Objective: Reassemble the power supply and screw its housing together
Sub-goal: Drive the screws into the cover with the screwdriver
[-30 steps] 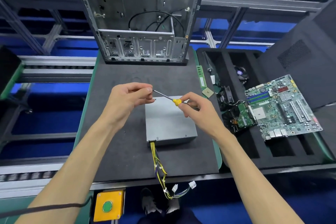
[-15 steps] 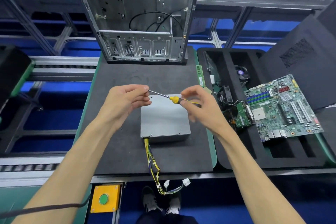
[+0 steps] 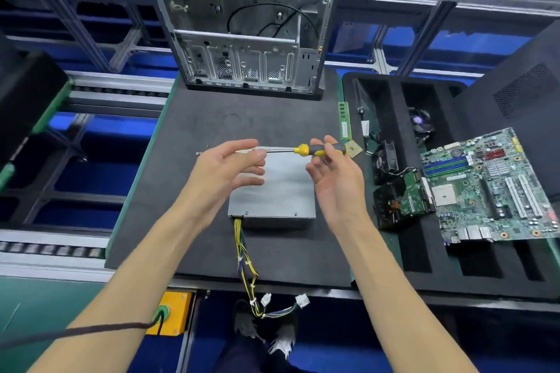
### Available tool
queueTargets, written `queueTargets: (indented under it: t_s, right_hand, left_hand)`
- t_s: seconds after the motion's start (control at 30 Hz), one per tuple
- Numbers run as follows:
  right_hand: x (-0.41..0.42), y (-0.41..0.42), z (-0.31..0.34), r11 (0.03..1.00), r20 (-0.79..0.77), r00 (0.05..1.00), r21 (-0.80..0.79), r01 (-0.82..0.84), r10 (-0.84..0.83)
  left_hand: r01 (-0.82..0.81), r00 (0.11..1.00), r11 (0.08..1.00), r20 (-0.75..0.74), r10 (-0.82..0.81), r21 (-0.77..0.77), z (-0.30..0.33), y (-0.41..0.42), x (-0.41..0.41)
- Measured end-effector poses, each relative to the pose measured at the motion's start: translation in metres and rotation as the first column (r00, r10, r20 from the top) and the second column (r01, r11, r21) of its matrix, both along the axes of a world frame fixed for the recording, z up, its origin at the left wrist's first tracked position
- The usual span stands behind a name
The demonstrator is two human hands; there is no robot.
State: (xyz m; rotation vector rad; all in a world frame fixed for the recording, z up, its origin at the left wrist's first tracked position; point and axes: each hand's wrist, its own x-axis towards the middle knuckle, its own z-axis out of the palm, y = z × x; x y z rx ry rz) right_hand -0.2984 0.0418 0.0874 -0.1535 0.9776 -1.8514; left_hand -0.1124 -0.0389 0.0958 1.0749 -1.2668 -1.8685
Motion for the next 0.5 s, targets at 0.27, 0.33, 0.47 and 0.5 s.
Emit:
queueTargets:
  t_s: [0.27, 0.33, 0.47, 0.5]
  right_hand:
    - [-0.001, -0.006, 0.004, 0.996, -0.128, 0.992, -0.087, -0.028, 0.016]
    - [0.005, -0.009, 0.008, 0.994, -0.256, 0.966, -0.086, -0.06, 0.037]
    - [0.016, -0.011, 0.011, 0.978, -0.513, 0.851, -0.097, -0.183, 0.108]
    - [0.019, -0.011, 0.012, 0.973, -0.565, 0.815, -0.088, -0.215, 0.129]
  left_hand:
    - [-0.135, 0.891, 0.99, 0.431, 0.143, -0.05, -0.059, 0.037, 0.044]
    - [-0.148, 0.898, 0.989, 0.415, 0.145, -0.025, -0.066, 0.042, 0.044]
    - [-0.172, 0.922, 0.985, 0.351, 0.166, -0.015, -0.07, 0.046, 0.043]
    - [-0.178, 0.928, 0.984, 0.331, 0.172, -0.012, -0.069, 0.046, 0.043]
